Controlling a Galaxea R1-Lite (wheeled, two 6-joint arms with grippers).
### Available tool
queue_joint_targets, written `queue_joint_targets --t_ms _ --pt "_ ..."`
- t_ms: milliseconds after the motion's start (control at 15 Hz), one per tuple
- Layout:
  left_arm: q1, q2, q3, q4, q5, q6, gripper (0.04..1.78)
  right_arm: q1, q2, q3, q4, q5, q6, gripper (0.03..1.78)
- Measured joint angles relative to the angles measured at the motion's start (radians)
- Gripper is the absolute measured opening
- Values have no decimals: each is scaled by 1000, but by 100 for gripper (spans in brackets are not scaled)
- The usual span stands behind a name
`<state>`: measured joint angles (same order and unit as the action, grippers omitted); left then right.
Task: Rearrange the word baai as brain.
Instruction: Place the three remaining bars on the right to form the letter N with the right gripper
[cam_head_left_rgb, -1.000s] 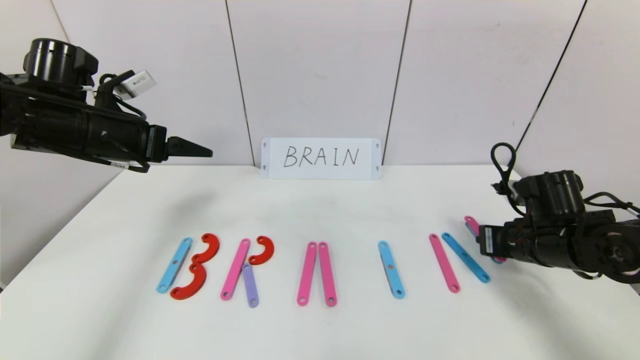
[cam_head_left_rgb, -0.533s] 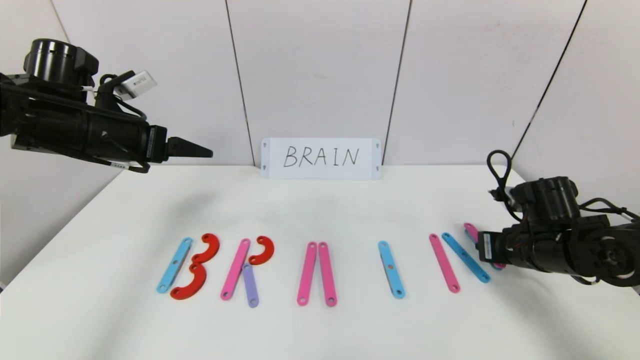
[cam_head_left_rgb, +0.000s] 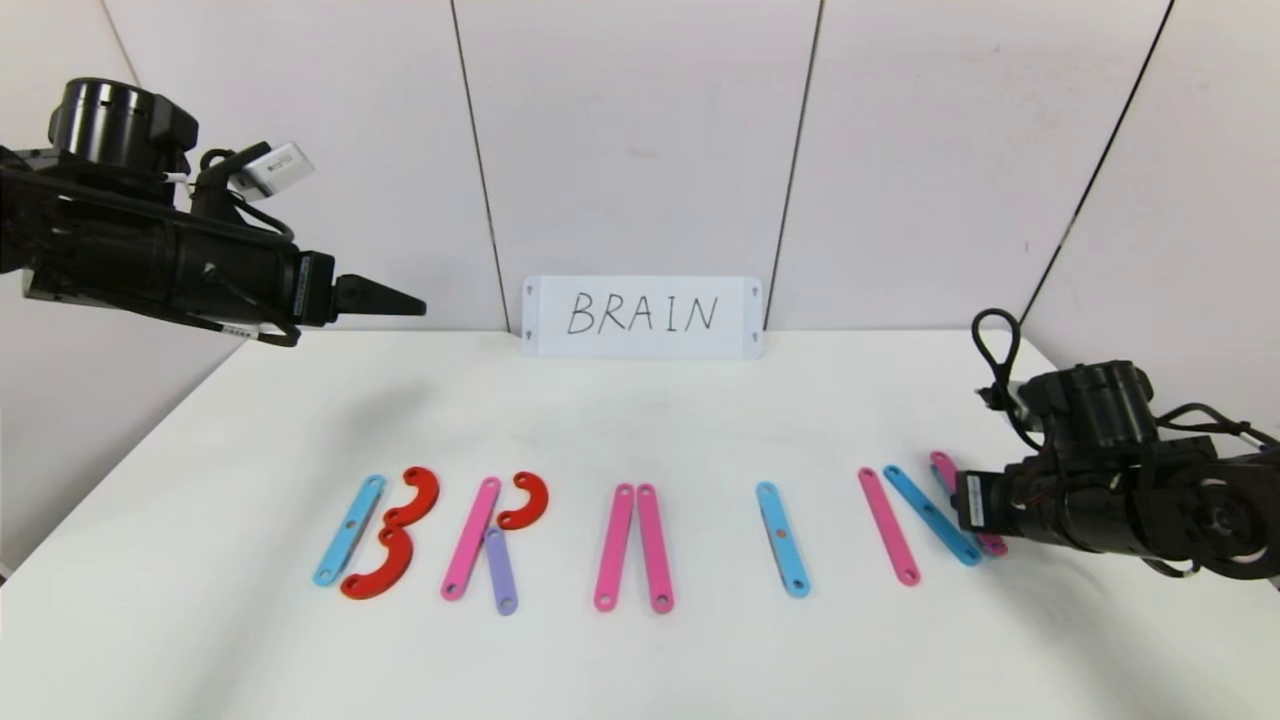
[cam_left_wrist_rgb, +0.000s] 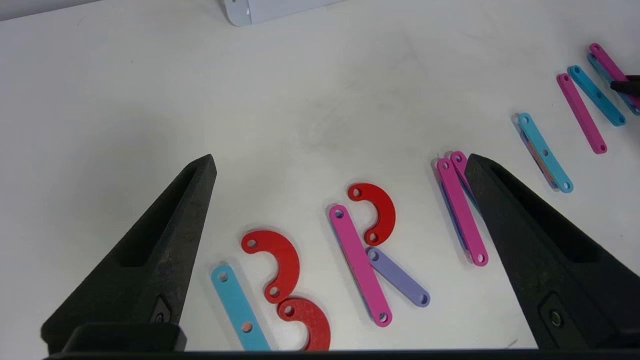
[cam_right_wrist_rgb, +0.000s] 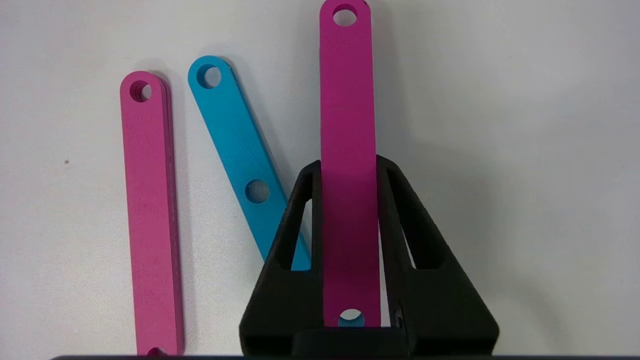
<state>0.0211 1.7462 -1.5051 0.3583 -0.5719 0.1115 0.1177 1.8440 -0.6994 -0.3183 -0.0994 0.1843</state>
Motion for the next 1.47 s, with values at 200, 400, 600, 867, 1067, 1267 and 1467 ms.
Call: queue_joint_targets --t_ms 200,400,600,867,1067,1267,1467 --pt "0 0 0 0 0 0 174 -7 4 1 0 0 0 70" --pt "0 0 0 0 0 0 174 -9 4 1 0 0 0 123" --pt "-1 0 1 0 0 0 174 -10 0 0 -3 2 1 159" --pt "-1 0 1 0 0 0 174 -4 -5 -7 -25 8 2 174" --pt "-1 0 2 0 0 0 174 26 -5 -23 -24 3 1 174" --pt "-1 0 2 0 0 0 174 85 8 -50 -8 -11 -1 174" --pt "-1 0 1 0 0 0 174 127 29 -64 -11 -59 -3 174"
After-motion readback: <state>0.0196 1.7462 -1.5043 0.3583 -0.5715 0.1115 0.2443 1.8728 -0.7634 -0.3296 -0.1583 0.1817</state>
